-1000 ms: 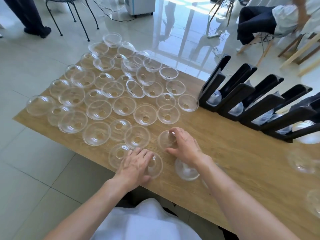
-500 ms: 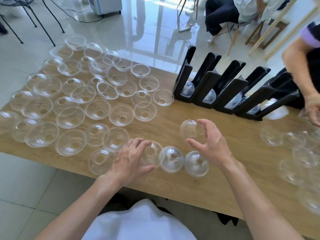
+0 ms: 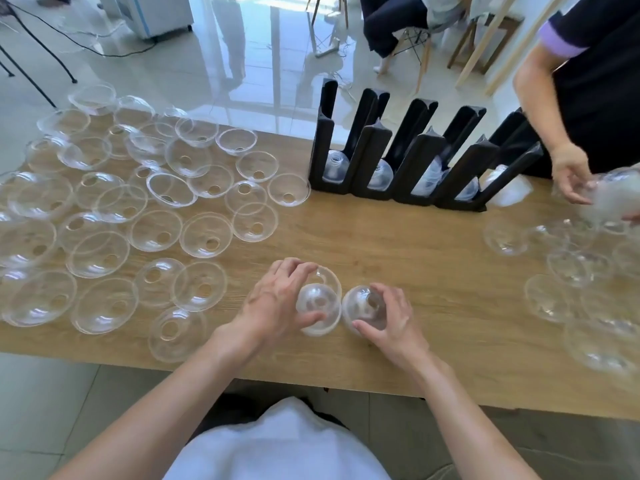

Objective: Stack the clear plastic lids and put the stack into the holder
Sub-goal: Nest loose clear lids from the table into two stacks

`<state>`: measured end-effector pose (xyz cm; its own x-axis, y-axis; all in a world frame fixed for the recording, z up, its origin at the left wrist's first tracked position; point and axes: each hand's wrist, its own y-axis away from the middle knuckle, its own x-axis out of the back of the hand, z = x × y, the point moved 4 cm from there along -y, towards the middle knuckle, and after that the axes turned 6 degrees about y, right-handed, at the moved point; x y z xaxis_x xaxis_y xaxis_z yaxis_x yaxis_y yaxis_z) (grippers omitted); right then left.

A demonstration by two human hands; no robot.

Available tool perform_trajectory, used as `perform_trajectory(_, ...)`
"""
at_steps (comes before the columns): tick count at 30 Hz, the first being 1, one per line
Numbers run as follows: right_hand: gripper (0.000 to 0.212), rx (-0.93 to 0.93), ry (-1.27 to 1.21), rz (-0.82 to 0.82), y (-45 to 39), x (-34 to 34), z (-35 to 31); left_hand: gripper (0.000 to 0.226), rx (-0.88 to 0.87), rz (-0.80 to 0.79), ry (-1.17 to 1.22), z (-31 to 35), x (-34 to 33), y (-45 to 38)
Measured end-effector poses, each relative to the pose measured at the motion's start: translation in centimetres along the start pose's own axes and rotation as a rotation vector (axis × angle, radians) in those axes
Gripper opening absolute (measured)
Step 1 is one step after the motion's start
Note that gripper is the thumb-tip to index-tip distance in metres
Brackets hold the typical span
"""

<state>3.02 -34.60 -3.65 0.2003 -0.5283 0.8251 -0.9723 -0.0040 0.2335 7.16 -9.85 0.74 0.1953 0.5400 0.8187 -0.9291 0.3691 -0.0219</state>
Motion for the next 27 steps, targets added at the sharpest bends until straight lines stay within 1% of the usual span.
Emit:
perform_trajectory(5,0.086,0.011,-0.004,0.012,0.0,0.0,0.1,0.084,0.007,-0.106,-0.047,0.0,-2.9,-0.8)
perform_trajectory(8,0.093,0.018,0.02,-0.006,0.2,-0.1,0.6,0.084,0.036,-0.168,-0.045,-0.7,-4.7,-0.2)
perform_trajectory(11,0.101,0.039,0.028,-0.042,0.5,-0.4,0.9,0.084,0.048,-0.119,-0.013,-1.6,-5.0,0.5)
perform_trajectory(14,0.102,0.056,0.026,-0.045,0.2,-0.6,0.3,0.085,0.073,-0.081,-0.017,-2.6,-4.5,0.0)
perform_trajectory(19,0.106,0.062,0.022,-0.036,-1.8,-0.5,-2.2,0.088,0.144,-0.089,-0.028,-4.2,-3.1,-1.3)
perform_trajectory(27,0.111,0.042,0.055,0.008,-3.6,-0.7,-3.3,0.094,0.158,-0.085,0.017,-4.2,-2.6,-0.4)
